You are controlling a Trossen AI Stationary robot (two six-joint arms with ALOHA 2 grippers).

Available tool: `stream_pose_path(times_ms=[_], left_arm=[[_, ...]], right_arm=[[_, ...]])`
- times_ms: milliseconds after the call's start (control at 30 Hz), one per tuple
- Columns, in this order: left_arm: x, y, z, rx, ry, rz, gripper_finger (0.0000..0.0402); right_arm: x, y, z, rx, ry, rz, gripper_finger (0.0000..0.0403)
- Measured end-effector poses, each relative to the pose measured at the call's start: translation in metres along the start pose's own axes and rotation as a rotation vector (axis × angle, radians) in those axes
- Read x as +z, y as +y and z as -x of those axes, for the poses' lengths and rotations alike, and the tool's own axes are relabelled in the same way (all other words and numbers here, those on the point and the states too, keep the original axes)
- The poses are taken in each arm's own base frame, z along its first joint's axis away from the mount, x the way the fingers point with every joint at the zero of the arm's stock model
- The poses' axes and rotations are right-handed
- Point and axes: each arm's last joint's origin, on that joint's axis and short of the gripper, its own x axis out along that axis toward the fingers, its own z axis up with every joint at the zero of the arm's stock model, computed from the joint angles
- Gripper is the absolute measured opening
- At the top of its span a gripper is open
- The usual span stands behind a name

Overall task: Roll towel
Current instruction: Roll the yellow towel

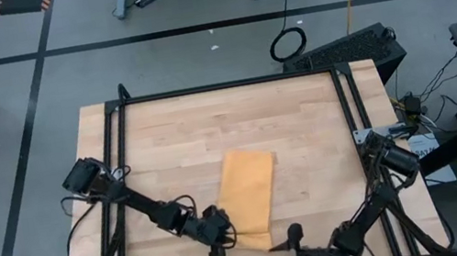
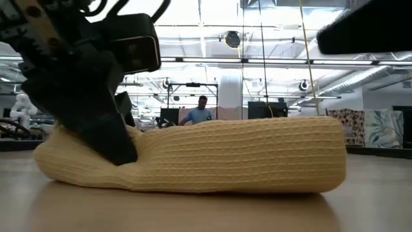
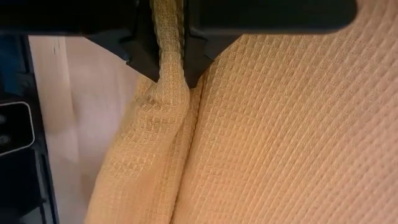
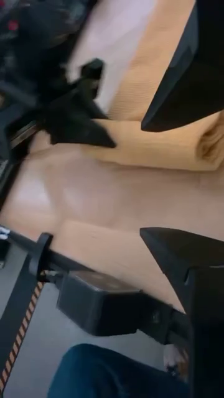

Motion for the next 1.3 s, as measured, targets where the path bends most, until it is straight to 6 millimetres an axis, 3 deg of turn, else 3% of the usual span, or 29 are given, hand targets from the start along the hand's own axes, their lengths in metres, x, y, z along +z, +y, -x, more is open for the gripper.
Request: stream_pose_path(times_ms=[200, 333, 500, 633, 800, 1133, 1300], left_arm=[[0.006, 0.007, -0.001, -0.021, 0.022, 0.072, 0.0038], [0.008, 0.009, -0.001, -0.029, 0.03, 0.107, 0.0038], [0.008, 0.009, -0.001, -0.029, 0.031, 0.12, 0.0038], [0.008, 0.009, -0.001, -0.029, 0.031, 0.125, 0.0038], [0.007, 0.009, -0.001, -0.028, 0.03, 0.105, 0.0038], [-0.006, -0.008, 0.0, 0.032, -0.065, 0.03, 0.0045], [-0.011, -0.013, 0.004, 0.076, -0.079, -0.049, 0.0095]], right_arm=[[-0.009, 0.006, -0.013, -0.004, -0.034, 0.115, 0.0227], [-0.013, -0.001, -0.025, -0.079, -0.022, 0.103, 0.023], [-0.018, -0.016, -0.039, -0.163, 0.02, -0.012, 0.0242], [-0.025, -0.03, -0.053, -0.128, 0.109, -0.171, 0.0231], [-0.028, -0.04, -0.064, -0.073, 0.188, -0.352, 0.0179], [-0.027, -0.039, -0.064, -0.054, 0.2, -0.58, 0.0021], [-0.027, -0.038, -0.064, -0.029, 0.217, -0.658, 0.0026]])
